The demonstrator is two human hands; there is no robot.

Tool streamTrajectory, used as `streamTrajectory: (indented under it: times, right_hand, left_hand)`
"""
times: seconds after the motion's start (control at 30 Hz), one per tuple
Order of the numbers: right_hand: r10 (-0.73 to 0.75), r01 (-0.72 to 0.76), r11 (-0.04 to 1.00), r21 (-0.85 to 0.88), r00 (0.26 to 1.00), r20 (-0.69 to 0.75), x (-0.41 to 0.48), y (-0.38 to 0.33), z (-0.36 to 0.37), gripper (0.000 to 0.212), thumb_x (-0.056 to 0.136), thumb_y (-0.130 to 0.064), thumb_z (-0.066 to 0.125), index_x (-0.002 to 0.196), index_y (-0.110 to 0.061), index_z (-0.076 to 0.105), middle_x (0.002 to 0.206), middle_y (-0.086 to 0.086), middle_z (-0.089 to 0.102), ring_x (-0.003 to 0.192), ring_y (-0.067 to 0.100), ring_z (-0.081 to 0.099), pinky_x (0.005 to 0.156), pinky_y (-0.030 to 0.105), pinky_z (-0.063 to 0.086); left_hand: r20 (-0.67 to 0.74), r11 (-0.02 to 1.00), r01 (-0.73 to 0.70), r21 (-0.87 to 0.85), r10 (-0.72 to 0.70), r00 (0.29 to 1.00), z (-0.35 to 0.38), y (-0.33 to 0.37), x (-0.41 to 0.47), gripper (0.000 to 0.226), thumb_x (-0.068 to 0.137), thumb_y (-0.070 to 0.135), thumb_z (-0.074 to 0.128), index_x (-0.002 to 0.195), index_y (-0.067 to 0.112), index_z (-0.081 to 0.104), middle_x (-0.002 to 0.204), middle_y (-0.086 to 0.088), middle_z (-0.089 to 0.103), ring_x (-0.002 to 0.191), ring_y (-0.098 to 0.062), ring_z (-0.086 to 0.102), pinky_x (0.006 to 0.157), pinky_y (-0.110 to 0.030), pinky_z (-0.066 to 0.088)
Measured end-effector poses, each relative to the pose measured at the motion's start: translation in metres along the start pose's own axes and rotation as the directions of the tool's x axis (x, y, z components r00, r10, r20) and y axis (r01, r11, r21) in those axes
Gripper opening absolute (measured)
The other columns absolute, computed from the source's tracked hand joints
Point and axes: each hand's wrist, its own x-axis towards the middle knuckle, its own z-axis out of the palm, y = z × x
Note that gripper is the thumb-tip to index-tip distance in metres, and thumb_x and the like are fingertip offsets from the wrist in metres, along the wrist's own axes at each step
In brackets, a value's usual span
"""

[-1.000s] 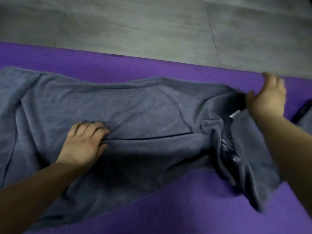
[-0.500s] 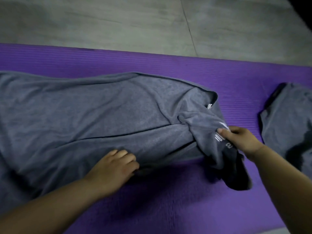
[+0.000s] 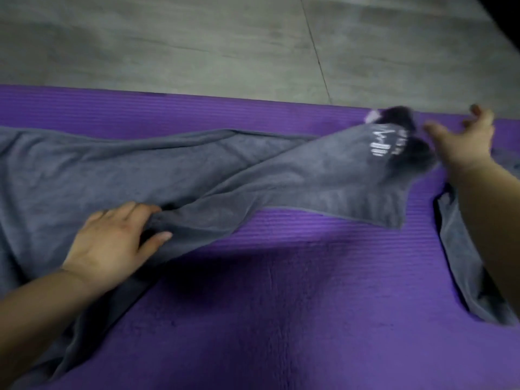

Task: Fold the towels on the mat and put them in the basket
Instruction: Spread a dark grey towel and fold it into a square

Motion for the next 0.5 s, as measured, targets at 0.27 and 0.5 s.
streamTrajectory:
  times: [0.27,0.5]
  right_hand:
    - [0.329,-0.268,0.914,-0.305,0.929,0.169,-0.096,0.082,0.047,0.054,0.079,-0.031,0.055,0.123,0.0,0.052,0.13,0.028,0.047,0.122,0.041,0.042,0.104,0.042,0.032]
    - [0.424,-0.373,0.857,-0.355,0.903,0.073,-0.083,0.087,0.043,0.05,0.089,-0.017,0.054,0.131,0.005,0.038,0.139,0.027,0.033,0.127,0.04,0.036,0.104,0.04,0.031]
  left_hand:
    - [-0.073,0.937,-0.32,0.138,0.332,0.941,0.026,0.011,0.001,0.054,0.056,0.028,0.072,0.105,0.015,0.056,0.093,-0.011,0.07,0.087,-0.02,0.048,0.077,-0.035,0.043]
    - [0.179,0.997,0.074,-0.023,-0.068,0.981,0.014,0.031,0.016,0.059,0.082,0.033,0.063,0.134,0.02,0.038,0.126,-0.003,0.053,0.116,-0.023,0.052,0.097,-0.032,0.037]
